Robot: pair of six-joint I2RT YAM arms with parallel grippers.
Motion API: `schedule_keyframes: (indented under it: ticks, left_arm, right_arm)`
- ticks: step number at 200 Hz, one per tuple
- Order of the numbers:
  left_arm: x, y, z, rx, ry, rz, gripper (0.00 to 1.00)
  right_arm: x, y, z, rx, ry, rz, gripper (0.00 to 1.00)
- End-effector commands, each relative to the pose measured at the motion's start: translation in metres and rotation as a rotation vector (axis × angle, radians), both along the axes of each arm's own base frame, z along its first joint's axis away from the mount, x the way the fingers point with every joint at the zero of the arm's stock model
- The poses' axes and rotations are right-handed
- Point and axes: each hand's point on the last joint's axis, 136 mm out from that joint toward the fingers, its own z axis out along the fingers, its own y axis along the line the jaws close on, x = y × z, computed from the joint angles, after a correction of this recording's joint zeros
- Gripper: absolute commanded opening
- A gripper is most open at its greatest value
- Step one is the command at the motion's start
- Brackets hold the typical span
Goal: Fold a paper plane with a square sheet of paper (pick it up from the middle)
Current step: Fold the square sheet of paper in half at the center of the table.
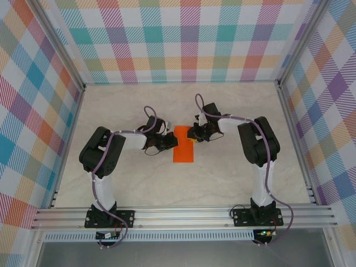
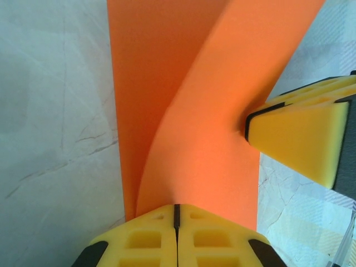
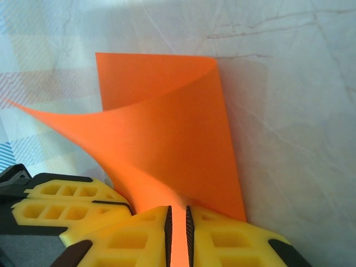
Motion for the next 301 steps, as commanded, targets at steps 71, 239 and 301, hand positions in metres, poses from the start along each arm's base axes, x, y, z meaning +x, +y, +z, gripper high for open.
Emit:
schedule_keyframes:
  ticks: [71, 239, 301]
  left_arm:
    - [-0.055, 0.049, -0.090, 0.272, 0.226, 0.024, 0.06]
    - [-0.058, 0.049, -0.088, 0.272, 0.231, 0.018, 0.06]
    - [-0.059, 0.050, -0.086, 0.269, 0.224, 0.021, 0.05]
  right_arm:
    - [0.016, -0.008, -0.033, -0.035, 0.046, 0.005, 0.17]
    - [0.048, -0.004, -0.019, -0.043, 0.017, -0.002, 0.18]
    - [0.051, -0.006, -0.043, -0.056, 0.060, -0.015, 0.19]
